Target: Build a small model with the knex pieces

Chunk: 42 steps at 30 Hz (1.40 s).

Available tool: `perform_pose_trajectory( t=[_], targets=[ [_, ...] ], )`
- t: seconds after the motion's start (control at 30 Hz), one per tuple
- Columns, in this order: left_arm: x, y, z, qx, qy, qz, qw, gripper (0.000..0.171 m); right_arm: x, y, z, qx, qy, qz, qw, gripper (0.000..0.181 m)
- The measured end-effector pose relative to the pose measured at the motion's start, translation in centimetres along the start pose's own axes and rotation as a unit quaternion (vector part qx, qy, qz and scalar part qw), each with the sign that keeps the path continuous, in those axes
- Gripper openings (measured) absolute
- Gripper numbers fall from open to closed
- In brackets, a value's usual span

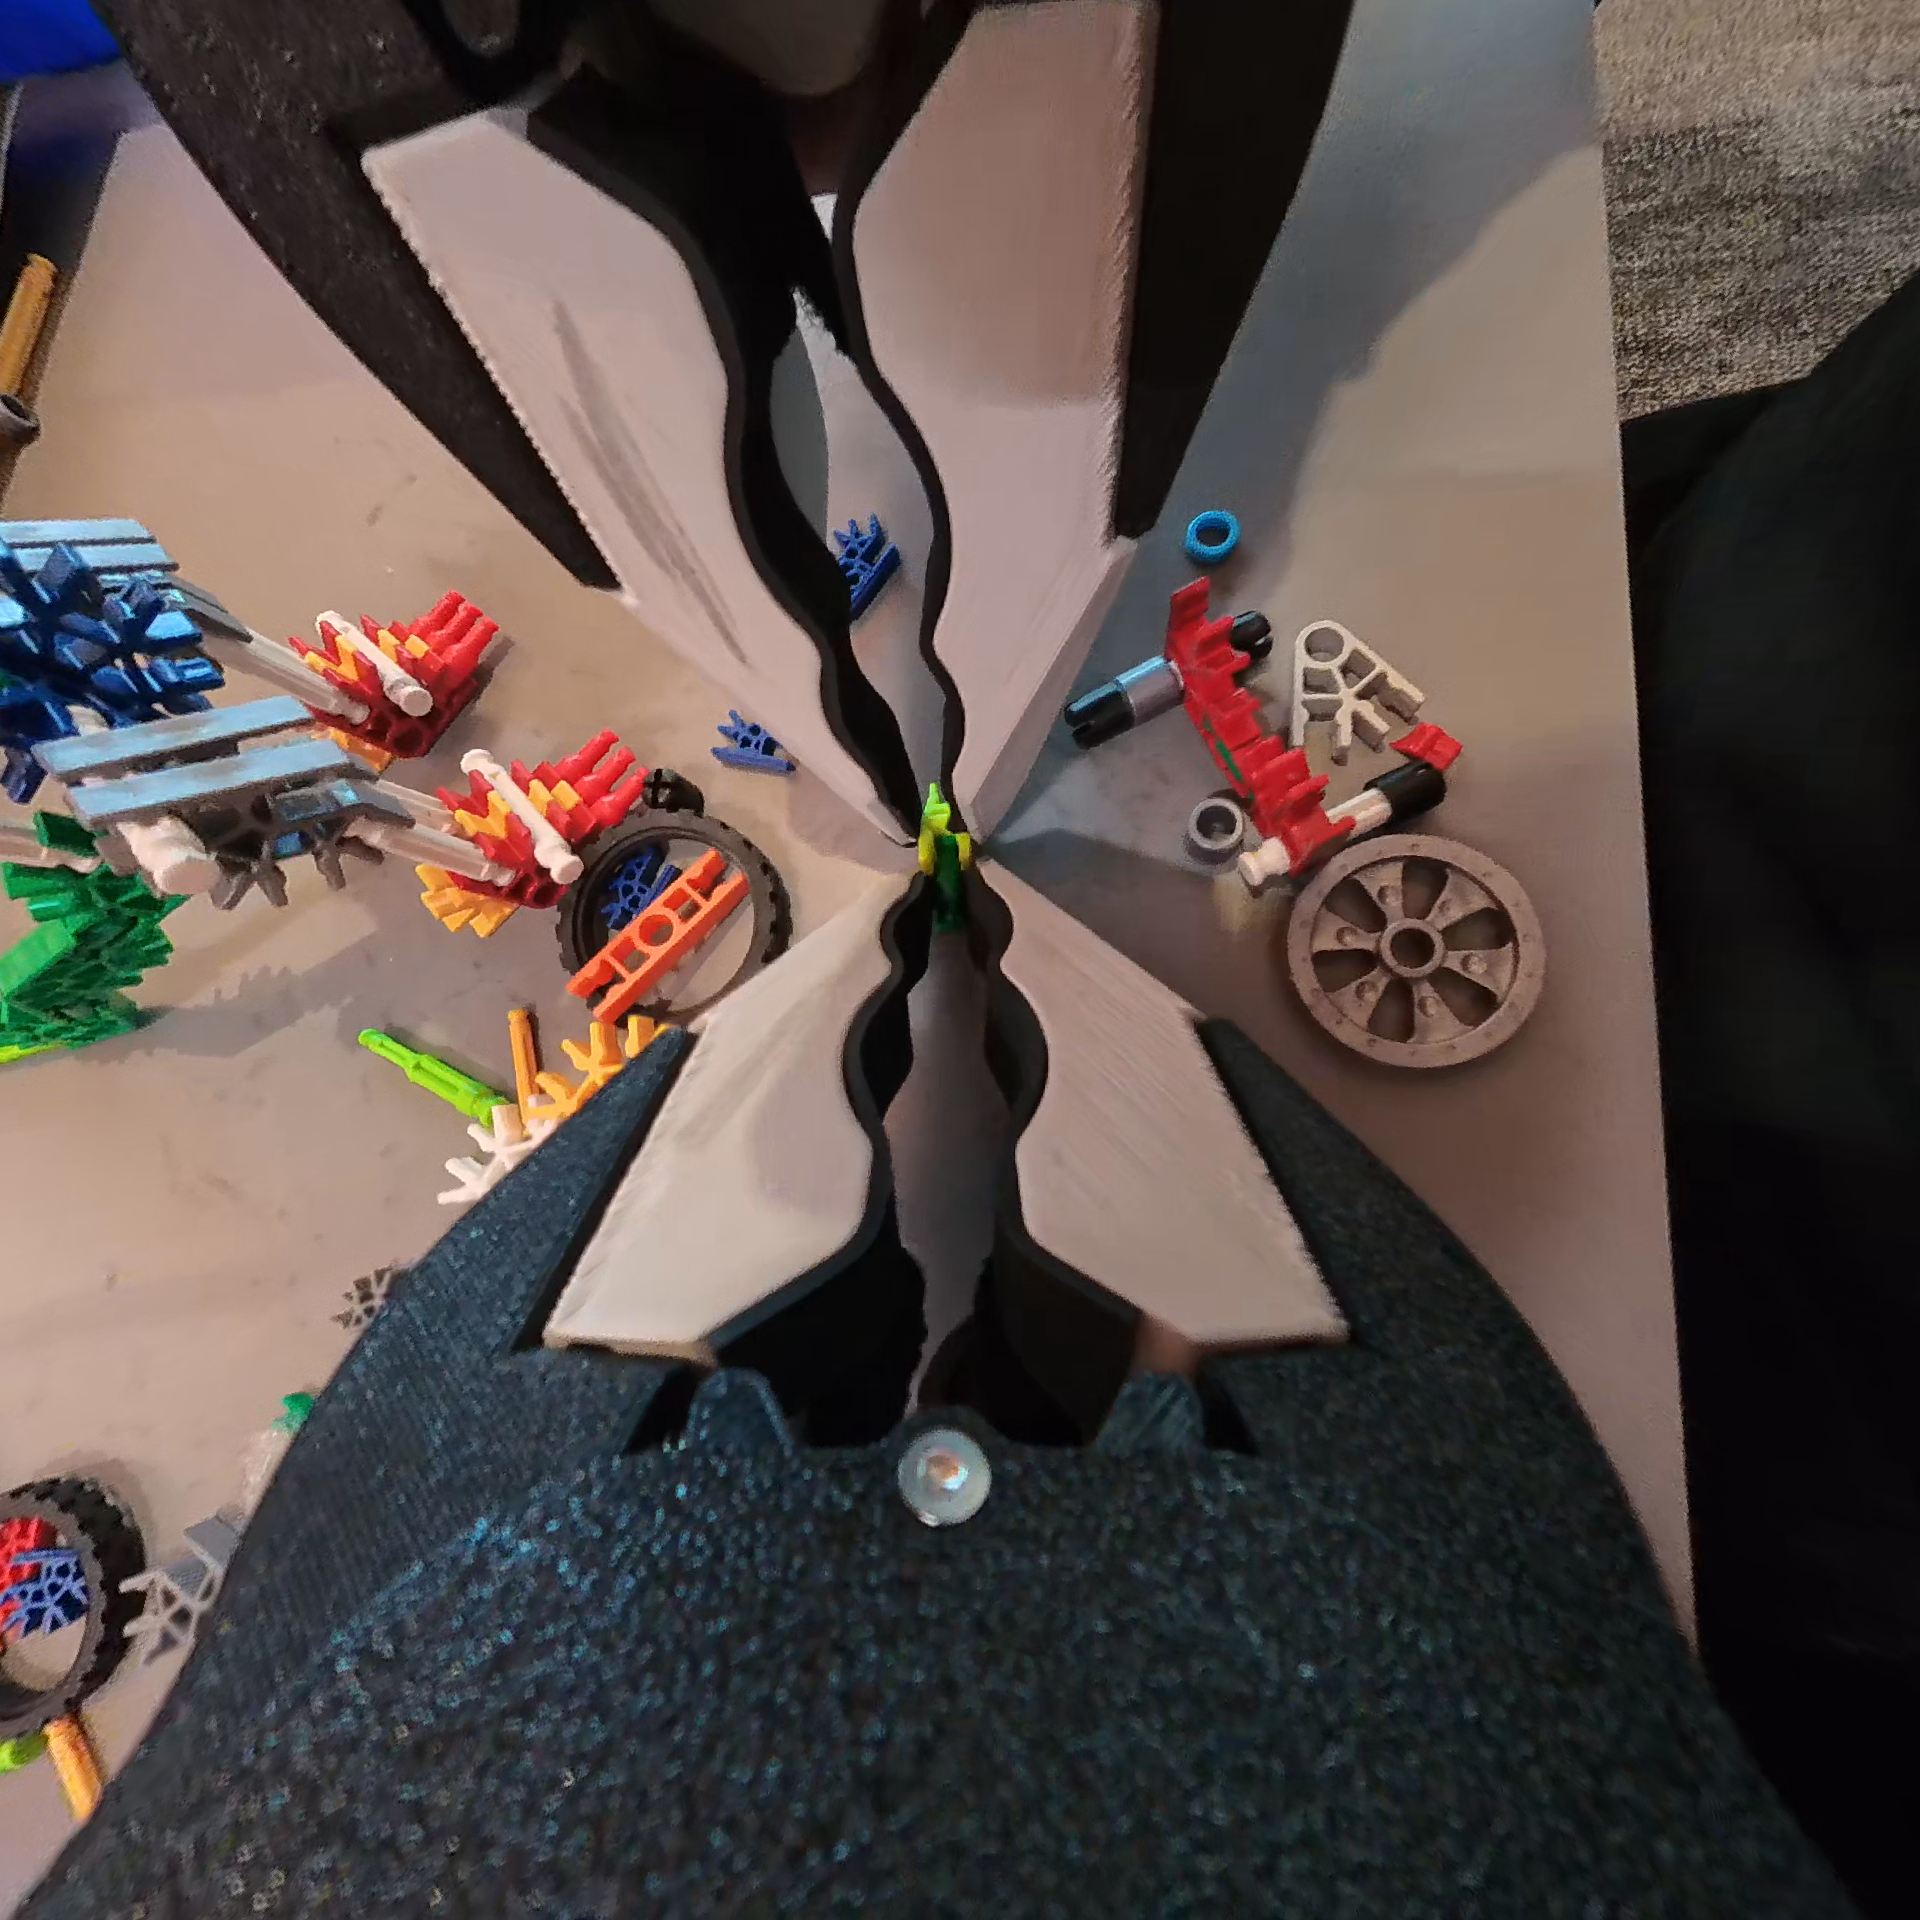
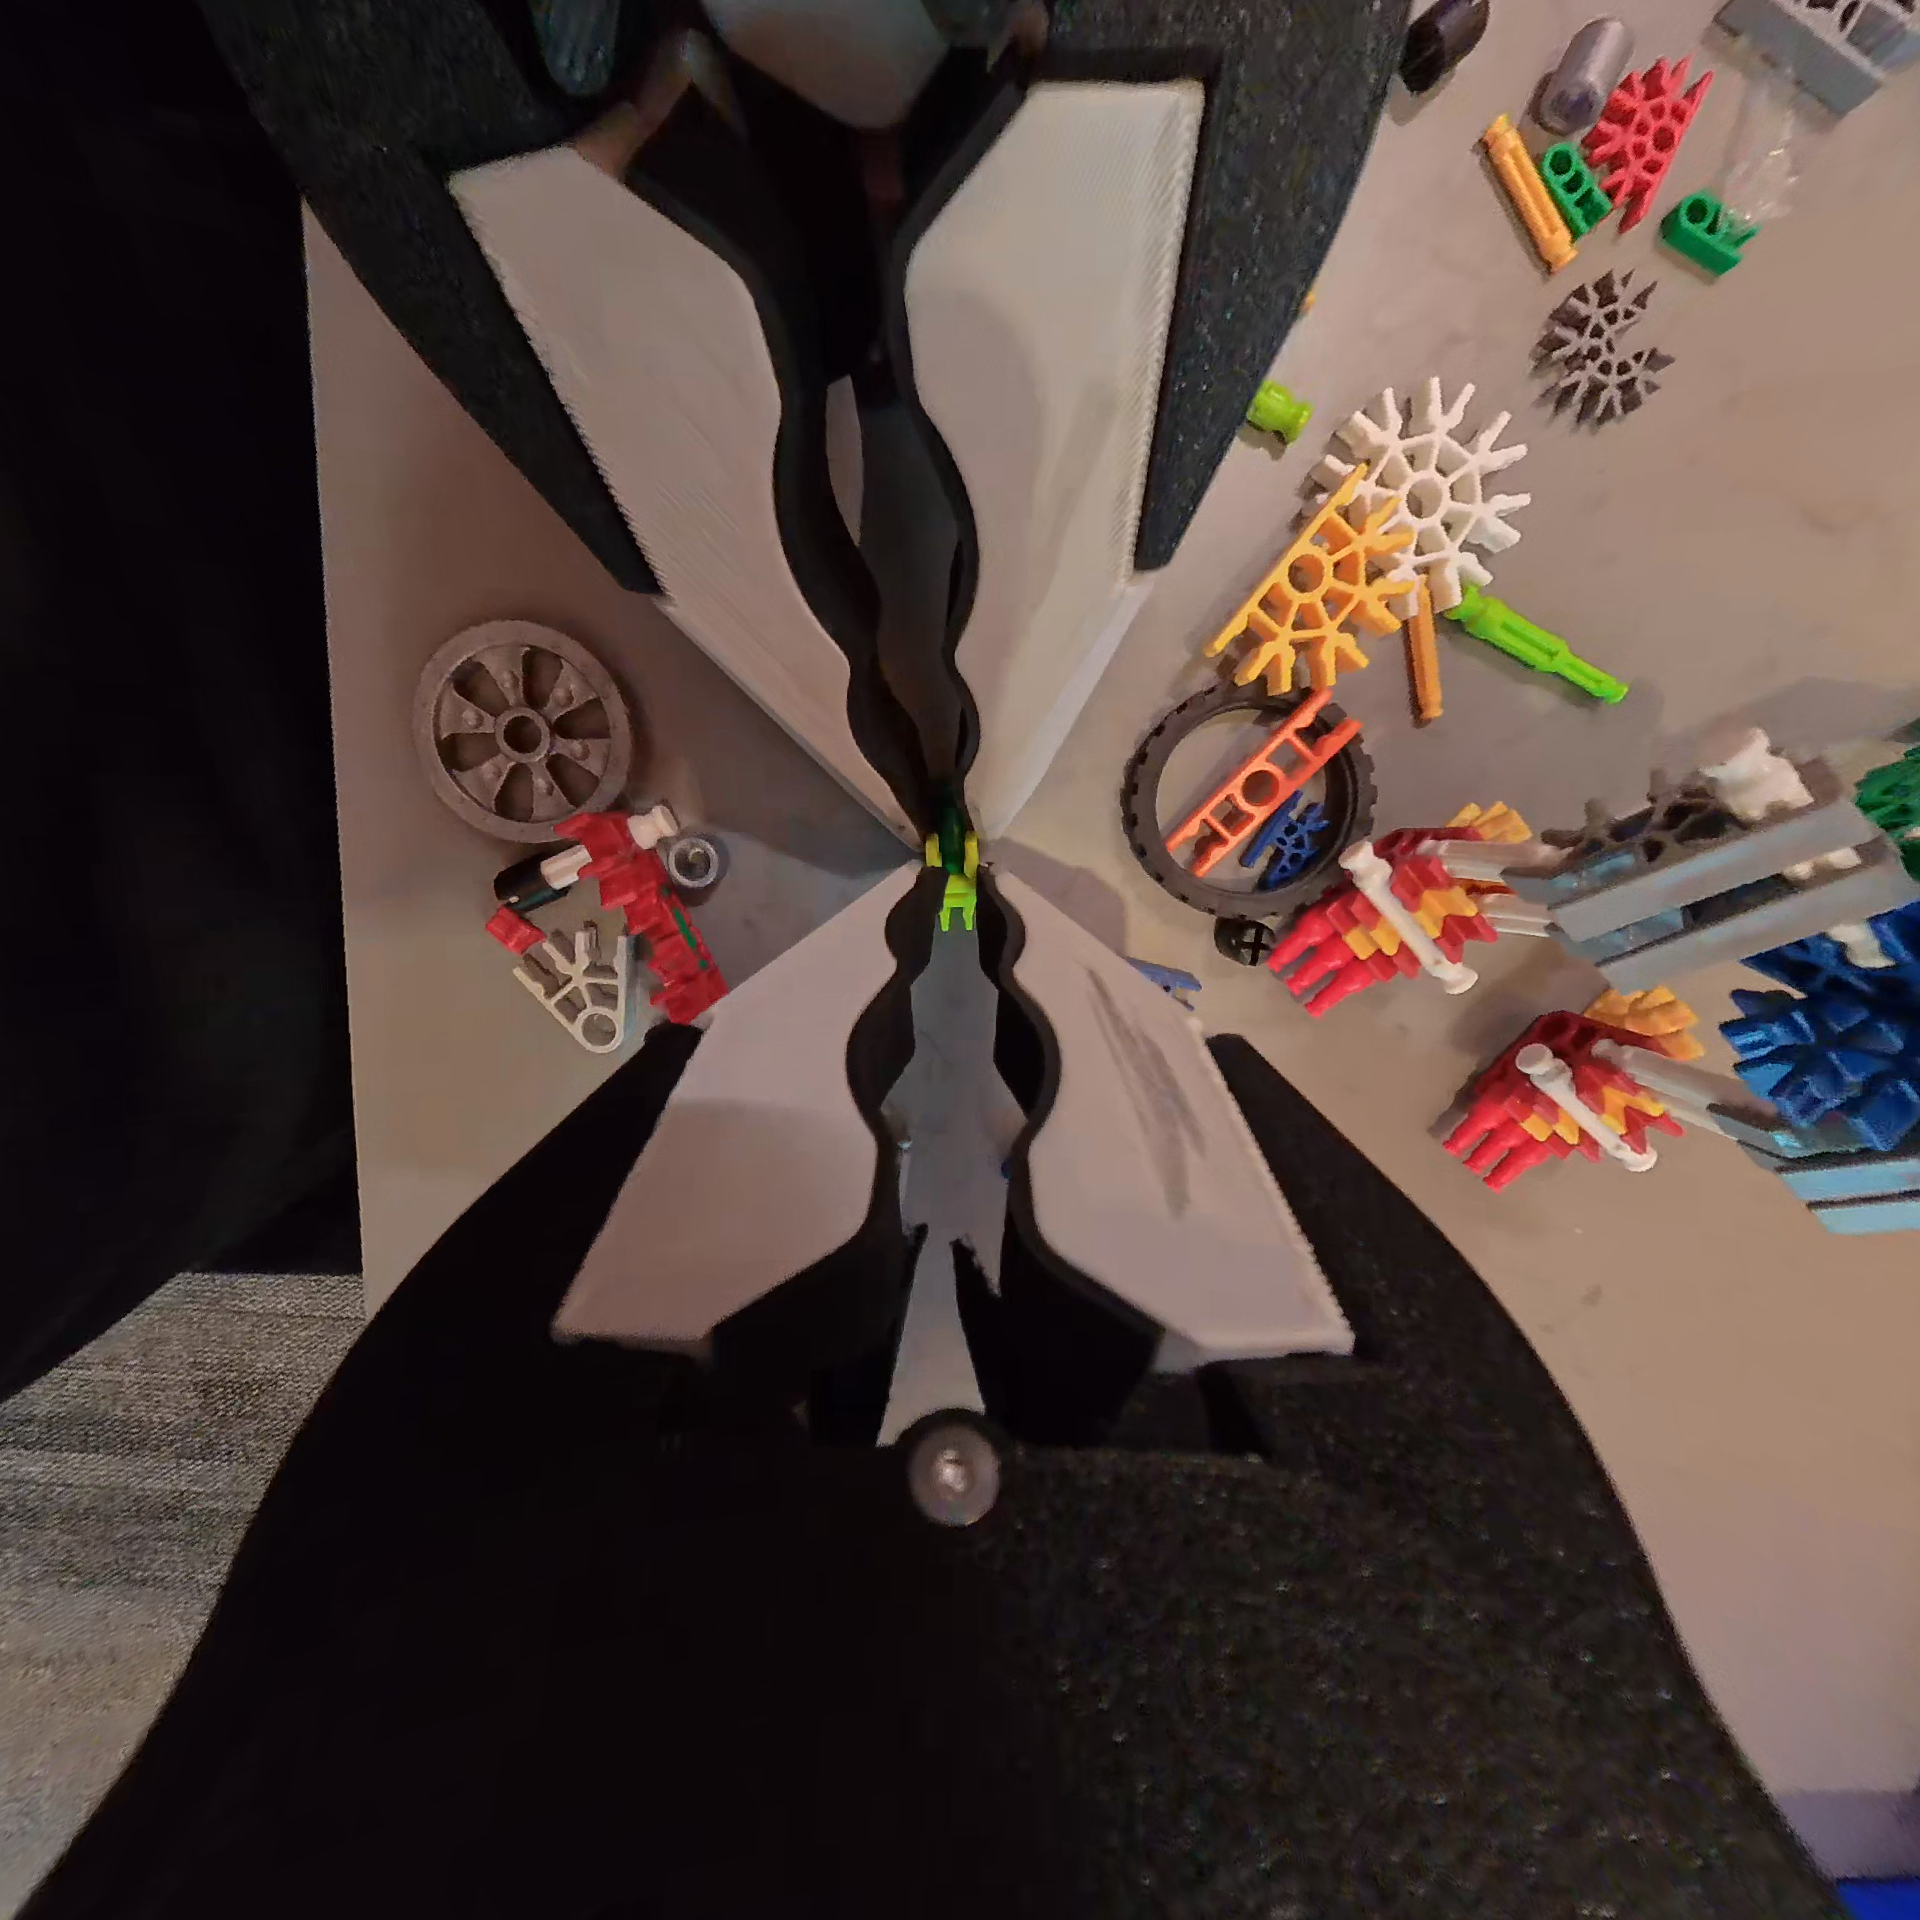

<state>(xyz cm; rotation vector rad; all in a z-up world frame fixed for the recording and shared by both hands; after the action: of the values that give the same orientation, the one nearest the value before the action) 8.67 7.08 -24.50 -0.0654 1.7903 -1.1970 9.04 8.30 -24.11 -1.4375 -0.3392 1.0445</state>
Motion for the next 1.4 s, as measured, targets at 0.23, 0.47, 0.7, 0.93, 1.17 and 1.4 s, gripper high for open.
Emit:
perform_pose_trajectory(
  t=[0.23,0.47,0.7,0.93,1.17,1.4],
  targets=[
    [0.2,-0.3,0.0,-0.02,0.024,-0.004,0.999,0.005,0.1,0.4,0.0,-0.004,0.01,0.002,1.0,0.007],
    [-0.5,-1.3,0.0,-0.056,0.068,0.009,0.996,0.0,0.1,0.4,0.0,-0.009,0.008,-0.002,1.0,0.007],
    [-0.9,-1.0,-0.3,-0.068,0.094,0.007,0.993,0.0,0.1,0.4,0.0,-0.007,0.009,0.0,1.0,0.007],
    [-0.8,-0.6,-0.2,-0.06,0.088,0.005,0.994,0.0,0.1,0.4,0.0,-0.011,0.004,0.003,1.0,0.007],
    [-0.7,-0.5,-0.2,-0.041,0.066,0.002,0.997,0.0,0.0,0.4,0.0,-0.014,-0.005,-0.001,1.0,0.007],
    [-0.7,-0.4,-0.1,-0.029,0.034,0.004,0.999,0.0,0.0,0.4,0.0,-0.013,-0.015,-0.007,1.0,0.007]
  ],
)
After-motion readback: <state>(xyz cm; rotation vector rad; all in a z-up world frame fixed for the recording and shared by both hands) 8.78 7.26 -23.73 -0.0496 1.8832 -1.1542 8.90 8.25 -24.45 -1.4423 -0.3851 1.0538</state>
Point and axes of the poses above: each gripper's, where its closed fingertips meet, y out along the fingers, x out of its underside, z = x × y across the jaws, the point moved 1 cm from there along -y, back along the fingers, and after that the axes turned 9 degrees about x, right-handed, at the moved point
